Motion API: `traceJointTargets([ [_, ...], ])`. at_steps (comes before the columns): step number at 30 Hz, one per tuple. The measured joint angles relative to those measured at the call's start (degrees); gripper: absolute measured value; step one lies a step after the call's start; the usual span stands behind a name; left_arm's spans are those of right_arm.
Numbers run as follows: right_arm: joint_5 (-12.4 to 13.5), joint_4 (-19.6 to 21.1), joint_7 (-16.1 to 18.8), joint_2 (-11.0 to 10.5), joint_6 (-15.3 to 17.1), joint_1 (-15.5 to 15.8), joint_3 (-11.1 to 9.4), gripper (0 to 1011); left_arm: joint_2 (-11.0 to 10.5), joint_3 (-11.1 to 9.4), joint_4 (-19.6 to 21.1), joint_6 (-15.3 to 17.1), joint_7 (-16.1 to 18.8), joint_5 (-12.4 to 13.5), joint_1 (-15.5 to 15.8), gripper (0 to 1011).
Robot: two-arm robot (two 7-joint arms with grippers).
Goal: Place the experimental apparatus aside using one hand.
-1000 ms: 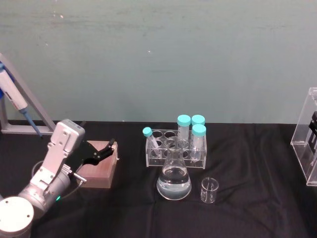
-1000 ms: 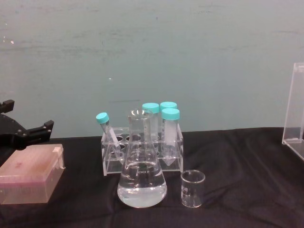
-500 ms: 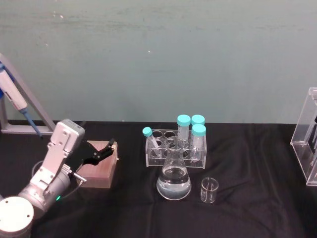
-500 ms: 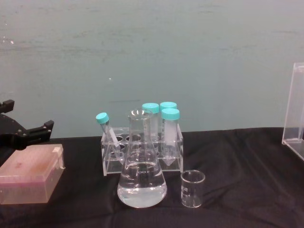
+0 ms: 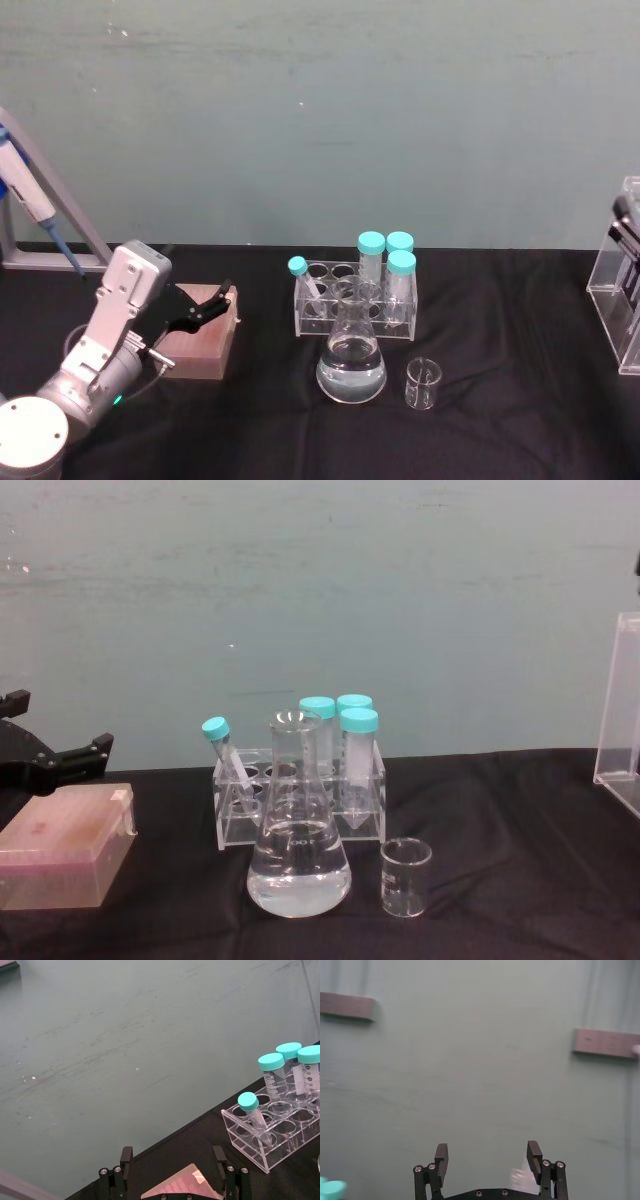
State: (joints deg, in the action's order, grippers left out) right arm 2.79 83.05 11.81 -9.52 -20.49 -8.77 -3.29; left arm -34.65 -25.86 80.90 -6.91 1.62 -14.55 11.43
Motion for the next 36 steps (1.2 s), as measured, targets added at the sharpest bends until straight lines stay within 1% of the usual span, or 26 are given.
traceJointTargets([
  [1,1.0,0.0,1.7,-0.7,-0.3,-0.2,0.6,1003,0.0,0.0,0.0,0.0,0.0,0.0,0.0,1000],
  [3,2.1,0.0,3.6,-1.4,-0.6,-0.5,1.2,1003,0.0,0.0,0.0,0.0,0.0,0.0,0.0,1000],
  [4,3.3,-0.2,5.2,-2.1,-0.7,-0.8,1.8,1003,0.0,0.0,0.0,0.0,0.0,0.0,0.0,1000],
  [5,3.9,-0.3,6.1,-2.4,-0.7,-1.0,2.1,1003,0.0,0.0,0.0,0.0,0.0,0.0,0.0,1000],
  [6,3.9,-0.3,6.1,-2.4,-0.7,-1.0,2.1,1003,0.0,0.0,0.0,0.0,0.0,0.0,0.0,1000],
  [7,5.2,-0.5,8.1,-3.3,-0.7,-1.4,3.1,1003,0.0,0.0,0.0,0.0,0.0,0.0,0.0,1000],
  [8,5.2,-0.5,8.1,-3.3,-0.7,-1.4,3.1,1003,0.0,0.0,0.0,0.0,0.0,0.0,0.0,1000],
  [9,6.4,-0.8,9.7,-3.9,-0.6,-1.8,3.7,1003,0.0,0.0,0.0,0.0,0.0,0.0,0.0,1000],
  [10,7.3,-1.0,11.0,-4.4,-0.3,-2.1,4.3,1003,0.0,0.0,0.0,0.0,0.0,0.0,0.0,1000],
  [13,8.8,-1.6,13.1,-5.1,0.4,-2.6,5.3,1003,0.0,0.0,0.0,0.0,0.0,0.0,0.0,1000],
  [14,9.8,-2.1,14.4,-5.6,1.1,-2.9,5.9,1003,0.0,0.0,0.0,0.0,0.0,0.0,0.0,1000],
  [17,11.0,-2.8,16.2,-6.3,2.2,-3.5,6.8,1003,0.0,0.0,0.0,0.0,0.0,0.0,0.0,1000],
  [18,11.7,-3.3,17.2,-6.8,3.2,-3.8,7.5,1003,0.0,0.0,0.0,0.0,0.0,0.0,0.0,1000],
  [20,12.2,-3.7,18.1,-7.2,4.0,-4.2,8.2,1003,0.0,0.0,0.0,0.0,0.0,0.0,0.0,1000],
  [23,13.2,-4.9,20.1,-8.1,5.8,-4.9,9.7,1003,0.0,0.0,0.0,0.0,0.0,0.0,0.0,1000],
  [26,13.7,-5.7,21.1,-8.6,6.6,-5.4,10.6,1003,0.0,0.0,0.0,0.0,0.0,0.0,0.0,1000],
  [30,14.9,-7.4,23.3,-9.3,8.4,-6.5,12.5,1003,0.0,0.0,0.0,0.0,0.0,0.0,0.0,1000],
  [35,15.8,-9.1,25.0,-9.9,10.1,-7.5,14.3,1003,0.0,0.0,0.0,0.0,0.0,0.0,0.0,1000],
  [36,16.0,-9.8,25.5,-10.0,10.6,-8.0,14.9,1003,0.0,0.0,0.0,0.0,0.0,0.0,0.0,1000],
])
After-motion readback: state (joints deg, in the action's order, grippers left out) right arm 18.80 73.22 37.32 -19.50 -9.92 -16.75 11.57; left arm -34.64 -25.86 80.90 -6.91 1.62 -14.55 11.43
